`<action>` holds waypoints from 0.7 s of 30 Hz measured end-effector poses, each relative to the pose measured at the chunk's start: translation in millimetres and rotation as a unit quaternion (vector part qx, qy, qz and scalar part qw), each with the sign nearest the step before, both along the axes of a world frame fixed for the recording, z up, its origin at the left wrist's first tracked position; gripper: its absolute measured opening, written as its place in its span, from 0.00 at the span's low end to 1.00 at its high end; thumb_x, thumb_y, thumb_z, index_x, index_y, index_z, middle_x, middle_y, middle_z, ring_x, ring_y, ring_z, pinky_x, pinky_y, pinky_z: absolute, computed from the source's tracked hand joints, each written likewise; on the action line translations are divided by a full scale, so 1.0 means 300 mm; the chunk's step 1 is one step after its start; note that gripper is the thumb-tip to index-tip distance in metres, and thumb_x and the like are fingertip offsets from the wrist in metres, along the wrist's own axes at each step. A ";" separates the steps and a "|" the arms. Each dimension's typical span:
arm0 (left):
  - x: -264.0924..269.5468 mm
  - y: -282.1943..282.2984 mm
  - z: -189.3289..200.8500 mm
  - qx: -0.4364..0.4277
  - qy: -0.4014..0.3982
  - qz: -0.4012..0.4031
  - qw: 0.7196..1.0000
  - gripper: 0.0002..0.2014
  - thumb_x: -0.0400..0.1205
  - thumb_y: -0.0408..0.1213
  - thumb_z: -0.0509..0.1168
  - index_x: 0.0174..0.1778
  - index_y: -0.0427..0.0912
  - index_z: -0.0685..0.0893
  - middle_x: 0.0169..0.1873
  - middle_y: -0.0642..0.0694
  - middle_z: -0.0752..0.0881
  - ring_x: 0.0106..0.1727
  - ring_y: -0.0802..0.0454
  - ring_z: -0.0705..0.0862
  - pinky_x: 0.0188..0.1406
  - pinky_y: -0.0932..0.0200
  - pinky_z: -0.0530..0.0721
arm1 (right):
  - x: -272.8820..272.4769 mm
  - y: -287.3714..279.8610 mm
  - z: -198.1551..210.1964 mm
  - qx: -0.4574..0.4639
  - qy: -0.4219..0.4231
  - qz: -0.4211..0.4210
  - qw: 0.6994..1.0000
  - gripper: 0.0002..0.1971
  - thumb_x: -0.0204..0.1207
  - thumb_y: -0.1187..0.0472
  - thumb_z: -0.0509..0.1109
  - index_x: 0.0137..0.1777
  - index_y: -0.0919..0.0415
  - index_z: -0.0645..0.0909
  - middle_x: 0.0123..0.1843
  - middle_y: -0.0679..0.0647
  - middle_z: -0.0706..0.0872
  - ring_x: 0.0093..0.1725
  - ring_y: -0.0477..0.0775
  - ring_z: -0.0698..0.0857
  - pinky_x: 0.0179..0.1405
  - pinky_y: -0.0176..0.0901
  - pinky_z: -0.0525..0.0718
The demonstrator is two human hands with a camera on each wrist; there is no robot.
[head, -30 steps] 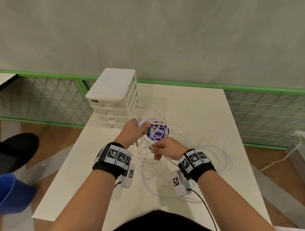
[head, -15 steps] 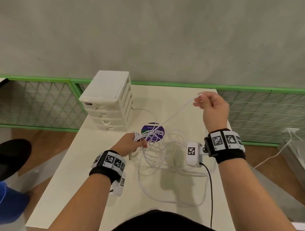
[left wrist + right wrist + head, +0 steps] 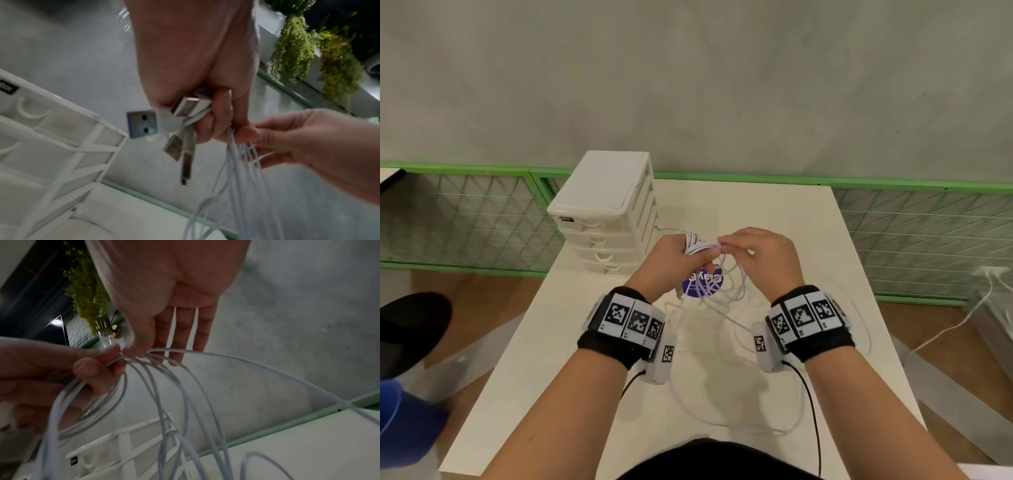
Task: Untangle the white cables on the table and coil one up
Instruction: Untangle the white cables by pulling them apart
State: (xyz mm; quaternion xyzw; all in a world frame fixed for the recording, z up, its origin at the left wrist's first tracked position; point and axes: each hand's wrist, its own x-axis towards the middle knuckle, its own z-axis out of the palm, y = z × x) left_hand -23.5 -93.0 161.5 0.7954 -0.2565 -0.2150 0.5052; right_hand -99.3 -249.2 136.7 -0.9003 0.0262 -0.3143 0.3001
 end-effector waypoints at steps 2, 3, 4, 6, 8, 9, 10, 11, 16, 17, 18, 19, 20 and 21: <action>-0.002 0.013 -0.013 0.027 0.011 -0.012 1.000 0.14 0.81 0.42 0.70 0.30 0.41 0.83 0.12 0.58 0.75 0.15 0.63 0.68 0.15 0.71 0.66 | 0.008 -0.015 0.014 -0.025 -0.009 -0.040 0.999 0.06 0.75 0.59 0.72 0.44 0.54 0.91 0.43 0.48 0.91 0.42 0.50 0.87 0.45 0.44 0.83; -0.006 0.020 -0.024 0.045 0.018 -0.022 0.999 0.14 0.81 0.41 0.70 0.30 0.42 0.82 0.11 0.58 0.74 0.14 0.63 0.68 0.14 0.72 0.65 | 0.012 -0.024 0.022 -0.033 -0.022 -0.057 0.998 0.05 0.75 0.60 0.72 0.43 0.55 0.90 0.42 0.48 0.91 0.41 0.50 0.87 0.45 0.40 0.81; -0.009 0.027 -0.044 0.064 0.027 -0.029 0.997 0.13 0.81 0.39 0.70 0.30 0.43 0.81 0.12 0.59 0.75 0.16 0.63 0.69 0.15 0.73 0.66 | 0.015 -0.037 0.030 -0.028 -0.040 -0.071 0.996 0.06 0.75 0.60 0.71 0.42 0.56 0.90 0.41 0.49 0.91 0.40 0.50 0.87 0.44 0.37 0.79; -0.011 0.044 -0.093 0.095 0.048 -0.040 0.994 0.09 0.81 0.36 0.69 0.34 0.42 0.83 0.14 0.59 0.78 0.19 0.61 0.69 0.18 0.72 0.67 | 0.012 -0.061 0.047 0.023 -0.068 -0.095 0.993 0.06 0.76 0.60 0.70 0.42 0.58 0.89 0.42 0.50 0.90 0.41 0.50 0.86 0.46 0.37 0.79; -0.006 0.067 -0.149 0.129 0.056 -0.046 0.989 0.07 0.80 0.36 0.70 0.38 0.37 0.86 0.22 0.54 0.81 0.21 0.58 0.70 0.21 0.69 0.68 | -0.002 -0.096 0.073 0.092 -0.092 -0.132 0.983 0.06 0.76 0.64 0.68 0.44 0.60 0.87 0.43 0.49 0.88 0.43 0.49 0.84 0.48 0.41 0.80; -0.002 0.080 -0.177 0.148 0.056 -0.050 0.986 0.07 0.79 0.36 0.70 0.38 0.38 0.87 0.27 0.48 0.82 0.22 0.58 0.70 0.23 0.68 0.69 | -0.012 -0.118 0.089 0.128 -0.106 -0.158 0.973 0.06 0.77 0.66 0.67 0.43 0.59 0.86 0.42 0.48 0.87 0.43 0.48 0.83 0.49 0.43 0.81; 0.001 0.091 -0.204 0.163 0.059 -0.056 0.983 0.07 0.80 0.36 0.69 0.37 0.40 0.87 0.32 0.43 0.85 0.23 0.58 0.71 0.24 0.67 0.70 | -0.021 -0.146 0.102 0.168 -0.124 -0.186 0.960 0.08 0.77 0.67 0.66 0.42 0.56 0.85 0.41 0.47 0.85 0.43 0.48 0.82 0.48 0.46 0.82; 0.002 0.103 -0.230 0.175 0.062 -0.064 0.981 0.07 0.81 0.35 0.68 0.37 0.42 0.85 0.37 0.40 0.88 0.23 0.59 0.71 0.25 0.67 0.71 | -0.031 -0.174 0.115 0.210 -0.144 -0.213 0.943 0.10 0.77 0.66 0.65 0.40 0.51 0.83 0.40 0.46 0.84 0.42 0.49 0.81 0.48 0.49 0.83; 0.008 0.105 -0.258 0.175 0.032 -0.044 0.983 0.08 0.83 0.37 0.66 0.40 0.39 0.79 0.37 0.44 0.88 0.20 0.60 0.70 0.22 0.67 0.69 | -0.059 -0.229 0.111 0.250 -0.099 -0.284 0.920 0.09 0.79 0.63 0.61 0.44 0.51 0.81 0.44 0.49 0.84 0.46 0.53 0.81 0.53 0.54 0.82; 0.017 0.094 -0.234 0.156 0.016 -0.011 0.988 0.09 0.83 0.39 0.66 0.40 0.38 0.80 0.33 0.44 0.86 0.21 0.58 0.70 0.21 0.66 0.68 | -0.062 -0.227 0.093 0.209 -0.041 -0.306 0.928 0.09 0.80 0.64 0.61 0.51 0.54 0.83 0.51 0.52 0.84 0.52 0.54 0.81 0.57 0.50 0.79; 0.030 0.080 -0.200 0.131 0.000 0.026 0.991 0.11 0.83 0.41 0.67 0.39 0.38 0.80 0.29 0.45 0.82 0.21 0.56 0.70 0.20 0.65 0.68 | -0.065 -0.224 0.074 0.158 0.017 -0.318 0.935 0.11 0.81 0.64 0.61 0.59 0.57 0.82 0.59 0.55 0.82 0.59 0.56 0.79 0.60 0.47 0.76; 0.041 0.065 -0.156 0.104 -0.020 0.053 0.993 0.12 0.83 0.42 0.67 0.39 0.37 0.81 0.27 0.47 0.79 0.22 0.55 0.70 0.19 0.66 0.68 | -0.067 -0.217 0.058 0.113 0.053 -0.305 0.944 0.15 0.81 0.63 0.63 0.67 0.59 0.78 0.67 0.57 0.79 0.66 0.58 0.76 0.66 0.48 0.72; 0.049 0.050 -0.108 0.077 -0.044 0.068 0.994 0.13 0.82 0.43 0.67 0.38 0.36 0.82 0.26 0.48 0.78 0.22 0.56 0.71 0.19 0.67 0.68 | -0.065 -0.205 0.052 0.083 0.059 -0.259 0.961 0.20 0.80 0.62 0.66 0.72 0.59 0.74 0.73 0.58 0.74 0.72 0.58 0.71 0.71 0.48 0.69; 0.052 0.035 -0.060 0.050 -0.066 0.069 0.994 0.14 0.82 0.43 0.68 0.39 0.34 0.84 0.26 0.48 0.80 0.21 0.58 0.71 0.19 0.70 0.67 | -0.060 -0.182 0.057 0.066 0.042 -0.189 0.979 0.25 0.78 0.60 0.69 0.75 0.58 0.71 0.76 0.57 0.70 0.75 0.57 0.68 0.75 0.47 0.64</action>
